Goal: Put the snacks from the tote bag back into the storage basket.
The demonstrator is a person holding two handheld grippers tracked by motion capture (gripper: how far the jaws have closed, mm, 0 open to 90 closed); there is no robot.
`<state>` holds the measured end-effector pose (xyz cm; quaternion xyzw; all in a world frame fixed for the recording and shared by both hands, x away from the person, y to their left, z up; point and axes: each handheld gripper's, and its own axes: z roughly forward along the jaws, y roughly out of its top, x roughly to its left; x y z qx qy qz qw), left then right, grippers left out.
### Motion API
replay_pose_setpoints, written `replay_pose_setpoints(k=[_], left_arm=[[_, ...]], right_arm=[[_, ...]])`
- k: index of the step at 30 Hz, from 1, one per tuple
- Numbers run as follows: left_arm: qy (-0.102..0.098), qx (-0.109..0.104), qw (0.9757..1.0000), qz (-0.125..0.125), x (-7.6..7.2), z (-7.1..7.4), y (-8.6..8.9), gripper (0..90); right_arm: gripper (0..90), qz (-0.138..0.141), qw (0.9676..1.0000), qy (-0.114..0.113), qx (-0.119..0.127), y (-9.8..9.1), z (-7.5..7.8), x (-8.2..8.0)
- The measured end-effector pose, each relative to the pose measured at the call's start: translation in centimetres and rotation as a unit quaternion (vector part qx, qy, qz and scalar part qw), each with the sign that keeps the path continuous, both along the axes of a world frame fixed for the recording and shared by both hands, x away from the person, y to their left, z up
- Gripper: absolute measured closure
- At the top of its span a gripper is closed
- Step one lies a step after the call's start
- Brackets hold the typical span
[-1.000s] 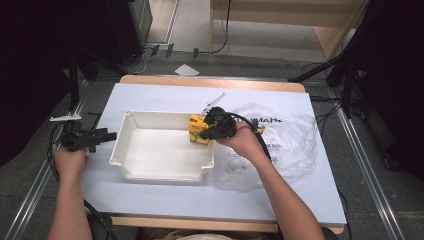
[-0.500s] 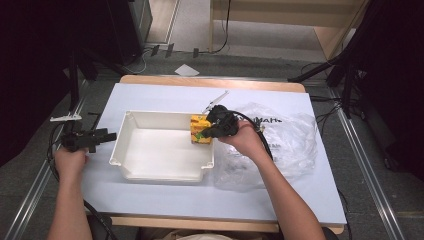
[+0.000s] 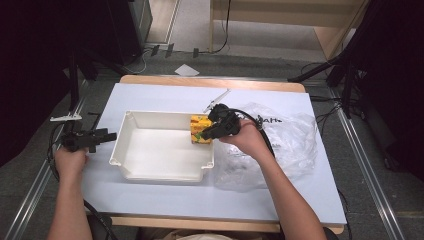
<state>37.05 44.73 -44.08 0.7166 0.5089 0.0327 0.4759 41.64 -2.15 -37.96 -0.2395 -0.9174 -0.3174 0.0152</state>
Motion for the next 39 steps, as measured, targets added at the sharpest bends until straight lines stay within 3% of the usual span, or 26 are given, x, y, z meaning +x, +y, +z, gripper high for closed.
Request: replay_pose_setpoints(k=[13, 22, 29, 39], left_arm=[[0.001, -0.001, 1.0, 0.001, 0.0, 0.0, 0.0, 24.4], [0.003, 0.0, 1.0, 0.001, 0.2, -0.1, -0.1, 24.4], [0.003, -0.003, 1.0, 0.003, 0.2, -0.1, -0.1, 24.4], [0.004, -0.001, 1.0, 0.001, 0.4, -0.1, -0.2, 24.4]], right_arm=[[64.0, 0.018, 0.9997, 0.009, 0.013, -0.4, 1.3, -0.6], [45.0, 0.028, 0.9993, 0.005, 0.026, -1.5, 2.4, -1.0], [35.8, 0.006, 0.9997, -0.006, 0.023, -3.0, 2.8, -0.7], [30.8, -0.018, 0.9994, -0.02, 0.021, -5.5, 3.1, -0.3]])
